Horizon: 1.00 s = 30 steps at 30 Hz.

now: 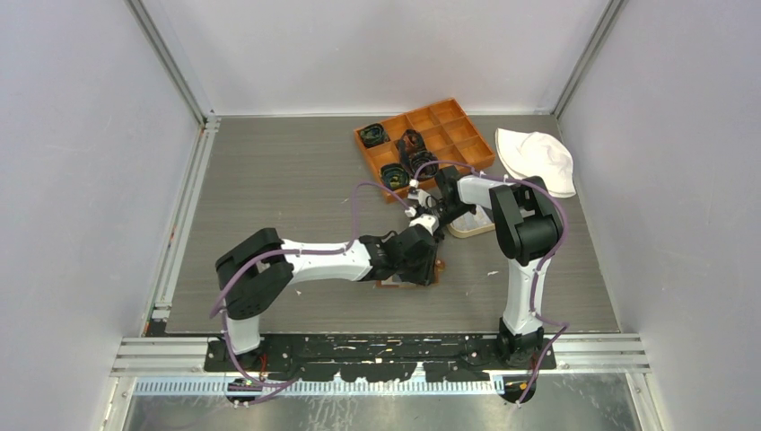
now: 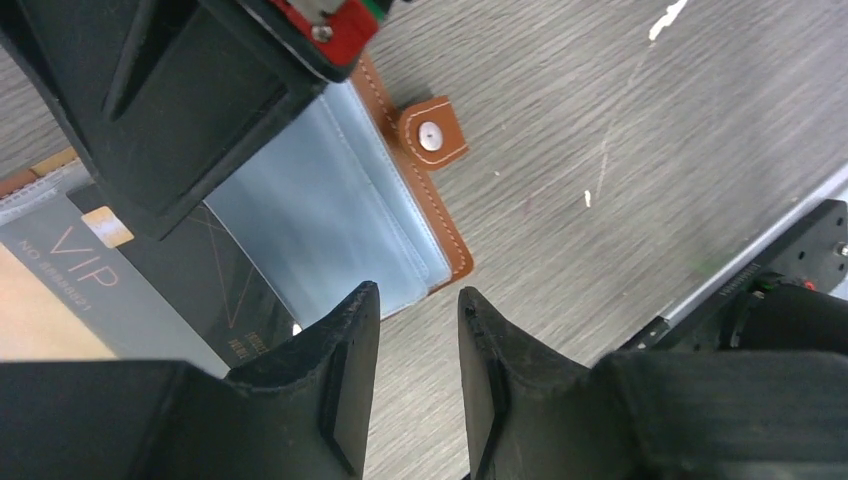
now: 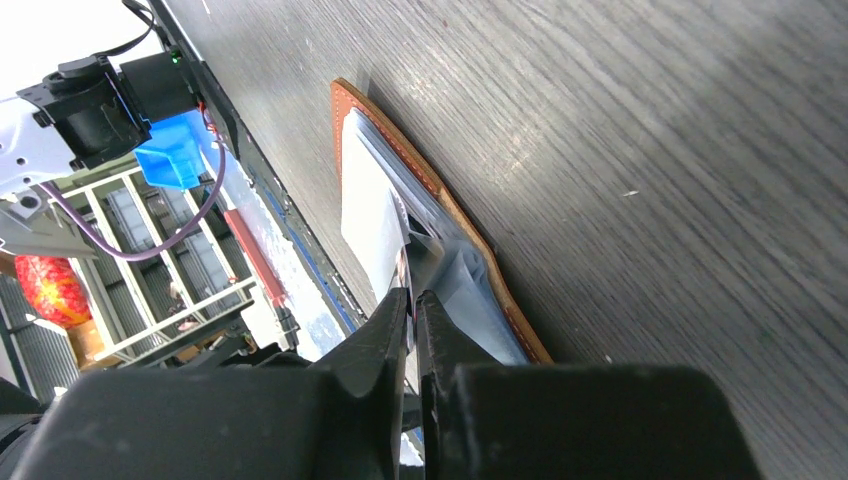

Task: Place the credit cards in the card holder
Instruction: Insert the credit card into the card holder.

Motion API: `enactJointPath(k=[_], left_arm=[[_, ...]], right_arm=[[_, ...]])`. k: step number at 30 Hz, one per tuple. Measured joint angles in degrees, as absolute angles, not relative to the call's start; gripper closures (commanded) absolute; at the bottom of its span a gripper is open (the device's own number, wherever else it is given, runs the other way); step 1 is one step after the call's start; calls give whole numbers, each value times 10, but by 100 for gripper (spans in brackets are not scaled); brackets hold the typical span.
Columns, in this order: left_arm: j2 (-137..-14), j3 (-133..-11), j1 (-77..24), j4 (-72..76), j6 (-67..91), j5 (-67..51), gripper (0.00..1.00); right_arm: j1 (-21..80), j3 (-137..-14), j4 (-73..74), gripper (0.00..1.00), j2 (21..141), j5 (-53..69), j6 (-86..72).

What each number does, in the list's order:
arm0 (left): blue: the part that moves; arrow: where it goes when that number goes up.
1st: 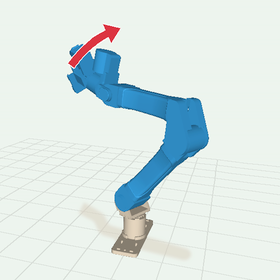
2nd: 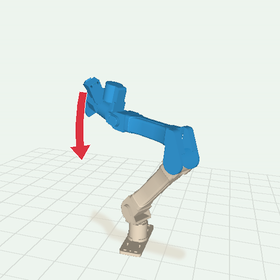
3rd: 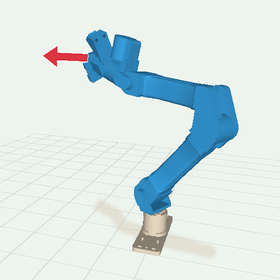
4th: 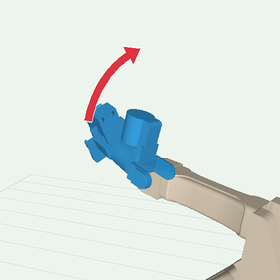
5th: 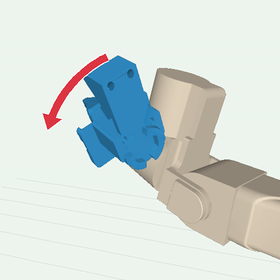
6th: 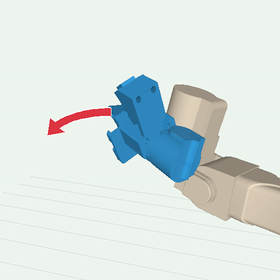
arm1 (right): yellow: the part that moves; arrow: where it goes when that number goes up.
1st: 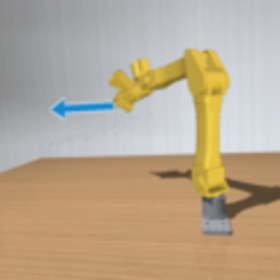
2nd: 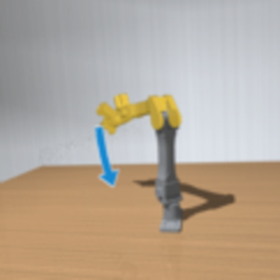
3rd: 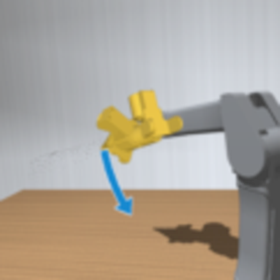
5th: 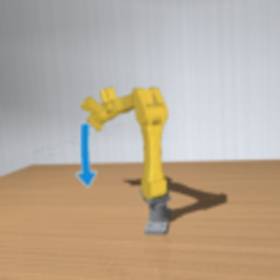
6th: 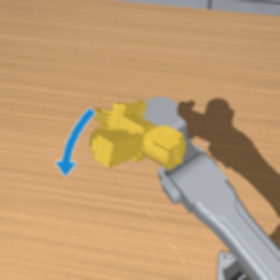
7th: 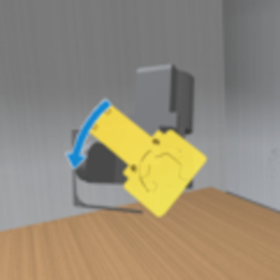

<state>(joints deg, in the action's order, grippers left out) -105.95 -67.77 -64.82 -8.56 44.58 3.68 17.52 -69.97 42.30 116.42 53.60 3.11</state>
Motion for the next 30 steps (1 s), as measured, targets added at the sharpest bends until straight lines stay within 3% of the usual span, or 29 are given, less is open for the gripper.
enactJointPath(k=[7, 14, 30], left_arm=[[-1071, -681, -644, -102, 464, 68, 61], [-1071, -681, -636, -111, 486, 87, 59], [-1071, -677, -613, -117, 489, 102, 59]], right_arm=[[175, -700, 423, 84, 1164, 536, 33], [175, -700, 425, 67, 1164, 535, 43], [175, -712, 443, 46, 1163, 534, 64]])
